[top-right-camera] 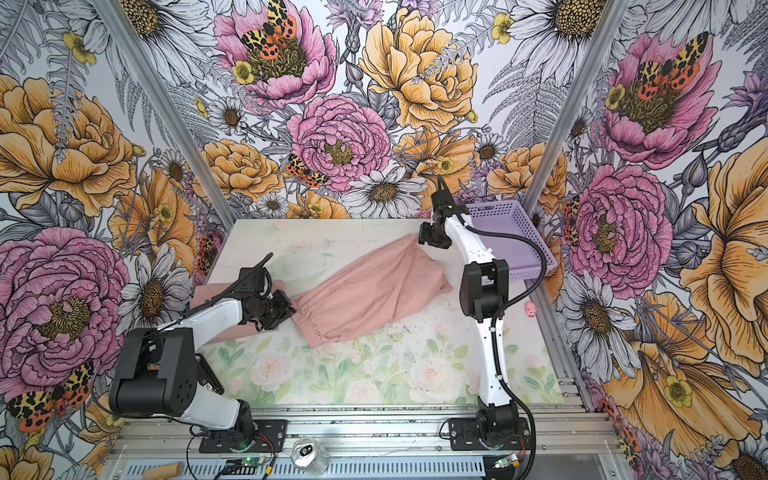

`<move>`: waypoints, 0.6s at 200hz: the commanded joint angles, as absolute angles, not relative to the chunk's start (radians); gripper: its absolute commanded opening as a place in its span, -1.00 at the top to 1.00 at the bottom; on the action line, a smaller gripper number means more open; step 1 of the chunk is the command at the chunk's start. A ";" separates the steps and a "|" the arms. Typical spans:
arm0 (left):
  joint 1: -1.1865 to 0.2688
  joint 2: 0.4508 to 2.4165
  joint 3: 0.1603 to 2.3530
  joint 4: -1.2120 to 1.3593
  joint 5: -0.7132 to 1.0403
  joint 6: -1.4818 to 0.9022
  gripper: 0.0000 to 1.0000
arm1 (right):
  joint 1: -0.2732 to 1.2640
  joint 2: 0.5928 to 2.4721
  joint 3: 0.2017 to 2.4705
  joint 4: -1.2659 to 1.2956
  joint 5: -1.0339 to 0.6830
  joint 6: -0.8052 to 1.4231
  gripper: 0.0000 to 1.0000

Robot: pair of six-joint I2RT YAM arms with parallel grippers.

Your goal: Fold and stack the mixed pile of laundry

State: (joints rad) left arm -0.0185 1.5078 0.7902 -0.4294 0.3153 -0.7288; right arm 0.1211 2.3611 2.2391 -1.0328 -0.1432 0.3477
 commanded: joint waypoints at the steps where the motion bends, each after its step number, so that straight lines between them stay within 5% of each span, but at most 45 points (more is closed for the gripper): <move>1: -0.004 1.533 0.828 -0.440 0.278 -0.687 0.96 | 0.087 2.192 2.057 -0.993 -0.151 0.295 -0.23; 35: 0.001 1.581 0.865 -0.461 0.288 -0.662 0.92 | 0.043 2.040 1.751 -0.857 -0.279 0.287 -0.26; 76: 0.004 1.631 0.919 -0.484 0.297 -0.637 0.86 | 0.052 2.063 1.684 -0.799 -0.363 0.258 -0.23; 102: 0.008 1.650 0.942 -0.492 0.300 -0.630 0.85 | 0.051 2.056 1.652 -0.791 -0.386 0.259 0.16; 120: 0.012 1.659 0.949 -0.496 0.304 -0.626 0.86 | 0.044 2.008 1.600 -0.790 -0.386 0.266 0.75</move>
